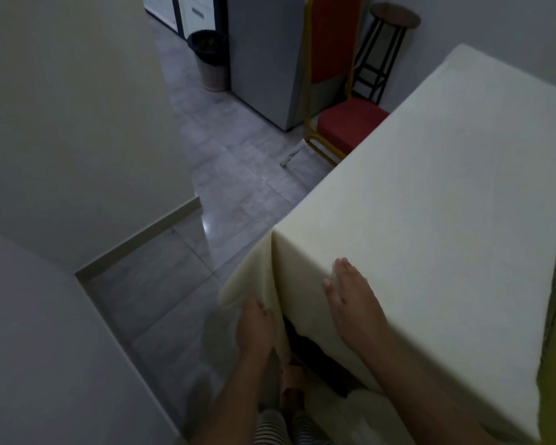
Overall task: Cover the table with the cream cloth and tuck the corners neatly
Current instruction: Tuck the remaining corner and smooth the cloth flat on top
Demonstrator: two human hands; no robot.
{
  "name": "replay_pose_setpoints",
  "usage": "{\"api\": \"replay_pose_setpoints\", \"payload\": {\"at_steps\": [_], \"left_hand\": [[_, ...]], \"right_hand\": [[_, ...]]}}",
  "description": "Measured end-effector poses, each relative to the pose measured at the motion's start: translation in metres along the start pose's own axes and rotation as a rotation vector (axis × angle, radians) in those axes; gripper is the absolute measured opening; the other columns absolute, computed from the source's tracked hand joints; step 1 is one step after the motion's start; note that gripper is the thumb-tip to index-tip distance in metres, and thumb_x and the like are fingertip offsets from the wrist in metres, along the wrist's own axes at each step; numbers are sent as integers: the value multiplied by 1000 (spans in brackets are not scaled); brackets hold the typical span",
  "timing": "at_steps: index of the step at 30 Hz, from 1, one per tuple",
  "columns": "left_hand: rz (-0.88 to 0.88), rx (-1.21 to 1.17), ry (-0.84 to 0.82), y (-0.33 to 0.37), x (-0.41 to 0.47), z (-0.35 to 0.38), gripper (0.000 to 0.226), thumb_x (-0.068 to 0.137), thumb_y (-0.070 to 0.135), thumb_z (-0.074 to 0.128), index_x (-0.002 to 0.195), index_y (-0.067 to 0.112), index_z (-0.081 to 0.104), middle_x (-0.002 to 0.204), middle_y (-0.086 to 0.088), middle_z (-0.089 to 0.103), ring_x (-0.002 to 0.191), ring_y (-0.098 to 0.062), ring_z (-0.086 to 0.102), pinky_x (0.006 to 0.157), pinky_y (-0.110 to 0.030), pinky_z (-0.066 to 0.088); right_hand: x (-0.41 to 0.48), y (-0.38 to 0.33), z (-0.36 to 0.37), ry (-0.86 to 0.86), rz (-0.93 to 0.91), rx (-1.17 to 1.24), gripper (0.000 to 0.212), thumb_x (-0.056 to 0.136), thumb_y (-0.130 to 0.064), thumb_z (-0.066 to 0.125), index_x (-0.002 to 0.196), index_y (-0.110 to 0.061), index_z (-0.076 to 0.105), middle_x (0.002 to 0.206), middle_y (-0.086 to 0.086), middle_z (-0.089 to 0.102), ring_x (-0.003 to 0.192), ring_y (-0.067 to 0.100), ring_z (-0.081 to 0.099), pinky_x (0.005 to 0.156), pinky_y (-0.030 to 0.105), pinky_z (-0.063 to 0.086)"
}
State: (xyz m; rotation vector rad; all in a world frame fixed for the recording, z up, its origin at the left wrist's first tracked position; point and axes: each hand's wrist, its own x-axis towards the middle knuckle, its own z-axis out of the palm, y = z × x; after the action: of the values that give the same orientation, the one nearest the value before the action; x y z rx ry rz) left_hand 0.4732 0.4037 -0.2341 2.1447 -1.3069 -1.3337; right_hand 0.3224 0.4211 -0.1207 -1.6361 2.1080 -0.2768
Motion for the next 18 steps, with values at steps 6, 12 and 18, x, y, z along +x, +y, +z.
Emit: {"api": "replay_pose_setpoints", "payload": {"at_steps": [6,12,18], "left_hand": [[141,-214,-23,50,28,-34,45,92,2,39,136,12,39,135,-5,50,116,-27,52,90,-28,41],[261,-8,-237,58,40,-33,42,94,-4,41,135,1,40,138,-15,49,123,-30,50,103,-33,39],[261,349,-531,85,32,-86,22,88,0,50,82,14,65,104,-11,66,86,-14,59,87,-28,51]], "right_hand": [[7,-6,-22,143,25,117,46,101,-33,35,143,-16,40,151,0,36,139,15,32,113,30,22],[30,-6,-36,146,63,111,45,101,-29,35,143,-13,40,151,4,36,137,22,36,111,33,26],[40,-19,-36,151,124,123,45,100,-26,35,142,-10,39,152,9,33,137,26,34,111,37,26]]}}
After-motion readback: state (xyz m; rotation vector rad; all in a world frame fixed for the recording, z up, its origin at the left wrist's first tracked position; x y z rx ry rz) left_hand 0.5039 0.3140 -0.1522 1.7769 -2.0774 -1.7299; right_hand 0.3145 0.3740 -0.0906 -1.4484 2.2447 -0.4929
